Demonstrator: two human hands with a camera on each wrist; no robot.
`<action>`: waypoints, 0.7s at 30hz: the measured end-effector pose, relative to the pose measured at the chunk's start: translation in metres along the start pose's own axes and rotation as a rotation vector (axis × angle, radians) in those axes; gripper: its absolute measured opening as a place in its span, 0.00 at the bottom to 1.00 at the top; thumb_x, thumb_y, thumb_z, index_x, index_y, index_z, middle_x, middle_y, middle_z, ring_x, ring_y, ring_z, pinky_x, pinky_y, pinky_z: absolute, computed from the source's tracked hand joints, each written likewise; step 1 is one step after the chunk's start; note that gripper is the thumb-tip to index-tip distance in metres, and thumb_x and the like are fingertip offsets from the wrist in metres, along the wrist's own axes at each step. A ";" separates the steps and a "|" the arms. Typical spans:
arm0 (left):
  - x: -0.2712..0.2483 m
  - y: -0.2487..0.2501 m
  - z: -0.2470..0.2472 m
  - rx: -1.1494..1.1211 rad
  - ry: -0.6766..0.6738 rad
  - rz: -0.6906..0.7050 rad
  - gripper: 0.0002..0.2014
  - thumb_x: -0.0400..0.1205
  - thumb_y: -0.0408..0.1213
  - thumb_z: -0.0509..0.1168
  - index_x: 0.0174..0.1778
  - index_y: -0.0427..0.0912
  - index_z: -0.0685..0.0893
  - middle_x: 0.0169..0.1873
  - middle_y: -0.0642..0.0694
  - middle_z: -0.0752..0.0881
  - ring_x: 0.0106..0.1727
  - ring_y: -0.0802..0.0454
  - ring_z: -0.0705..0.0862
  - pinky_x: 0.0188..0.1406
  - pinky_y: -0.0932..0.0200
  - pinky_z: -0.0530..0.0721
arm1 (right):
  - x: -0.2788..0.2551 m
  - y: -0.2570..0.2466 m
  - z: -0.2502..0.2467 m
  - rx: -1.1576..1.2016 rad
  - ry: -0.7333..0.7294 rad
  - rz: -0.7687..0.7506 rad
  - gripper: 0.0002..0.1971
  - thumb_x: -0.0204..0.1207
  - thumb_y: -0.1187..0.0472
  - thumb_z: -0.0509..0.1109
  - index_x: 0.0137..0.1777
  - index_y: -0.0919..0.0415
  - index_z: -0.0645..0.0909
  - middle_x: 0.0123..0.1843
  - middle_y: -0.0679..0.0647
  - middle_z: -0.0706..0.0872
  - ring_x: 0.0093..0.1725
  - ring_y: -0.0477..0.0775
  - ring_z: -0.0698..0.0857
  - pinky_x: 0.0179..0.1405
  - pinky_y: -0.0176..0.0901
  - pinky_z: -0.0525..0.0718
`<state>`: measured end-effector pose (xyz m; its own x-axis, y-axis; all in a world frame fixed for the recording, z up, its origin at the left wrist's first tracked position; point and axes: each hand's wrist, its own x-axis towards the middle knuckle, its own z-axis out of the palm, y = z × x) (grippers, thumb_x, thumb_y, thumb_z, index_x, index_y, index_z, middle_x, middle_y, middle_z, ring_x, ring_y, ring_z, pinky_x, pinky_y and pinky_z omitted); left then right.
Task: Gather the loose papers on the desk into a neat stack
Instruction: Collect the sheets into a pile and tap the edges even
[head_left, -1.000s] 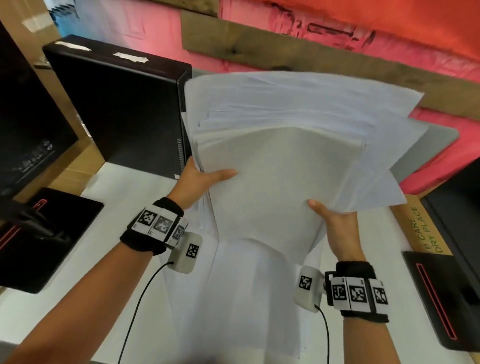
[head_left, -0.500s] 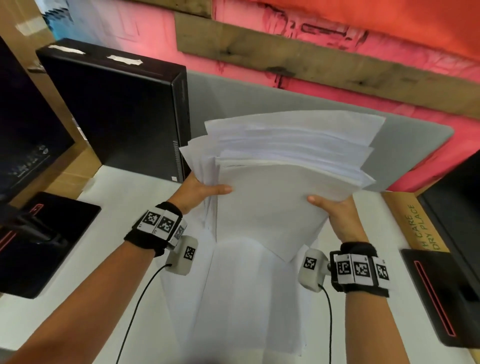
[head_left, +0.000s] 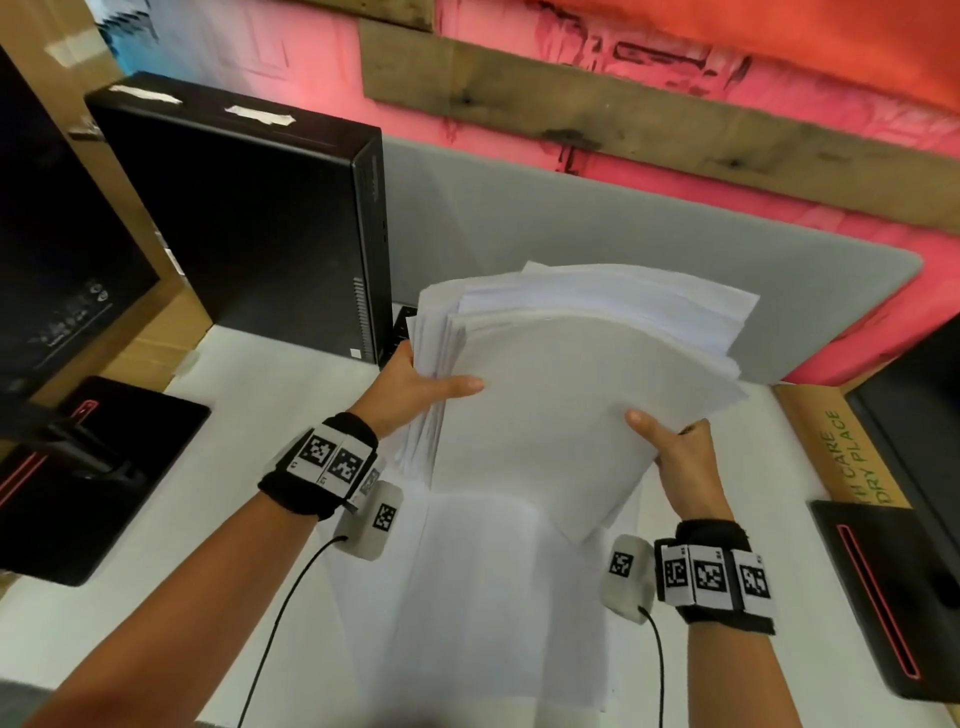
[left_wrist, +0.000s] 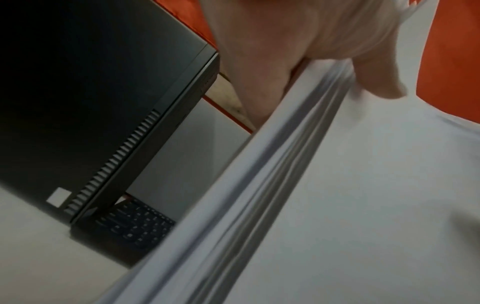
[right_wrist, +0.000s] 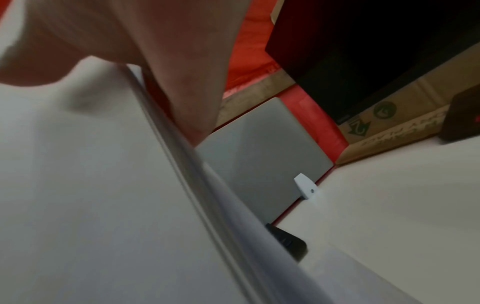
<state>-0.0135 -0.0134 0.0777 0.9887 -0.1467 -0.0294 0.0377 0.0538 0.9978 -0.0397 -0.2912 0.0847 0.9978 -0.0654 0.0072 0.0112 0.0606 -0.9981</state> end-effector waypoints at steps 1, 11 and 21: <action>0.001 0.006 0.001 0.017 -0.051 0.017 0.44 0.50 0.58 0.81 0.63 0.56 0.75 0.59 0.53 0.84 0.62 0.57 0.83 0.66 0.55 0.81 | 0.002 -0.002 0.000 0.002 -0.024 -0.002 0.37 0.46 0.48 0.85 0.59 0.49 0.79 0.52 0.44 0.89 0.56 0.45 0.87 0.51 0.37 0.86; 0.016 0.032 -0.003 0.108 -0.194 -0.056 0.29 0.67 0.36 0.76 0.63 0.51 0.74 0.52 0.57 0.83 0.54 0.62 0.83 0.67 0.51 0.79 | 0.021 -0.007 0.004 0.012 -0.091 0.046 0.34 0.43 0.50 0.87 0.52 0.50 0.80 0.44 0.40 0.91 0.47 0.40 0.88 0.46 0.36 0.85; 0.008 0.041 -0.001 -0.032 -0.029 0.118 0.34 0.53 0.52 0.82 0.55 0.57 0.80 0.50 0.58 0.88 0.57 0.60 0.85 0.61 0.56 0.83 | 0.009 -0.024 0.020 -0.024 0.068 -0.111 0.18 0.65 0.74 0.76 0.49 0.51 0.82 0.47 0.46 0.88 0.44 0.38 0.88 0.42 0.29 0.84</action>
<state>-0.0042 -0.0109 0.1181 0.9820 -0.1657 0.0906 -0.0741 0.1036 0.9919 -0.0298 -0.2734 0.1095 0.9839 -0.1377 0.1139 0.1186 0.0258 -0.9926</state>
